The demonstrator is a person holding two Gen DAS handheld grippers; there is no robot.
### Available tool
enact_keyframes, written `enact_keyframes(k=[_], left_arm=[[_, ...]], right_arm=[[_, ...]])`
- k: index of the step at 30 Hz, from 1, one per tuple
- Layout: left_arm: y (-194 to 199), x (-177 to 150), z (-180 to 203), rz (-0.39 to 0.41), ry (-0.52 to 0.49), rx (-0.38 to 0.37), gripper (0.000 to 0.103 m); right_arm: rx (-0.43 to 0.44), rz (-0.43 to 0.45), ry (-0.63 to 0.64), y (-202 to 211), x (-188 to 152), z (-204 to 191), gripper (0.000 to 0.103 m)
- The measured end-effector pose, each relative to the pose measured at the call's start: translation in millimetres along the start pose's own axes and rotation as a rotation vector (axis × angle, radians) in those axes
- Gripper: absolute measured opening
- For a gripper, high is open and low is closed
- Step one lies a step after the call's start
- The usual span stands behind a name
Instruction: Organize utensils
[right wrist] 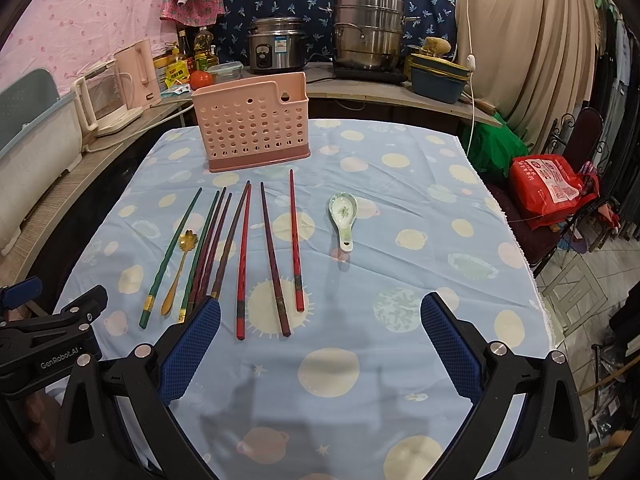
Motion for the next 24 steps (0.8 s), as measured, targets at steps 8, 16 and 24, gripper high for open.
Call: enact_keyframes(k=[8, 16, 24], left_arm=[[-0.6, -2.9, 3.2, -0.003, 0.0, 0.001, 0.096], [-2.7, -5.2, 6.2, -0.01, -0.004, -0.003, 0.096], [-5.5, -1.1, 7.1, -0.012, -0.005, -0.005, 0.096]], right_arm=[[0.001, -0.001, -0.001, -0.8, -0.3, 0.2, 0.096], [0.001, -0.002, -0.001, -1.5, -0.4, 0.0, 0.096], [0.002, -0.001, -0.001, -1.7, 0.8, 1.6, 0.096]])
Point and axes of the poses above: each gripper's, at about its wrist camera, not at the fingertips, and y roughly against the way its jaws point, z to its right, x to its top, the point moved 9 cm from there along -y, roughly the way its jaws point, and after that the axes turned 13 degrees about -z, right-handed, at the moved point
